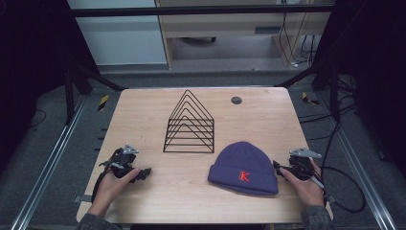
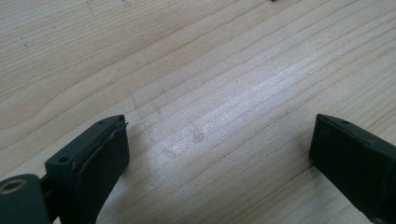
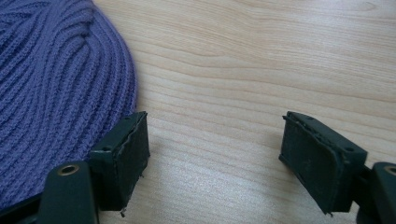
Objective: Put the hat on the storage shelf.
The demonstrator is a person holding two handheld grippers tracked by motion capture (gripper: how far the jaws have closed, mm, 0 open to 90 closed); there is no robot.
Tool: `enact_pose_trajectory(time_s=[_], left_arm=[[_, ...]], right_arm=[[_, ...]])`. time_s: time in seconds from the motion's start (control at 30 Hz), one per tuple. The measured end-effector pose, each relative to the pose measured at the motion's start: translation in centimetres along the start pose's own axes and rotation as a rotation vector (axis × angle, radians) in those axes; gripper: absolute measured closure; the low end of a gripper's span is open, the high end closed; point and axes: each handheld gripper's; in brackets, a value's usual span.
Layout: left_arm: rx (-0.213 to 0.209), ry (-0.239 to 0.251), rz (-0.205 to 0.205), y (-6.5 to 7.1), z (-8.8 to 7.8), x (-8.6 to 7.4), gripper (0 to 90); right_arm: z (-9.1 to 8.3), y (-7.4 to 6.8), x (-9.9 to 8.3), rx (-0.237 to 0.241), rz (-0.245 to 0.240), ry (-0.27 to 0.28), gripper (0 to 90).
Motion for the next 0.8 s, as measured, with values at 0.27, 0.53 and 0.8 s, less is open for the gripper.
enact_pose_trajectory(time_s=[0.27,0.53,0.8], left_arm=[[0.004,-0.002,0.003,0.2,0.1,0.0,1.0],[-0.002,0.0,0.002,0.2,0.1,-0.1,0.4],[0.001,-0.001,0.003,0.3,0.1,-0.1,0.0]], right_arm=[[0.0,0.0,0.0,0.0,0.001,-0.004,23.3],[-1.0,-1.6,3.0,0.004,-0.031,-0.026,26.8],[-0.7,-4.7,7.9,0.051,-0.165,-0.077,26.3]])
Point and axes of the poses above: each handheld gripper's, and its own axes: z roughly forward along the jaws, x roughly out of its top, y roughly to its right, and after that the axes turned 5 degrees about x, right-handed
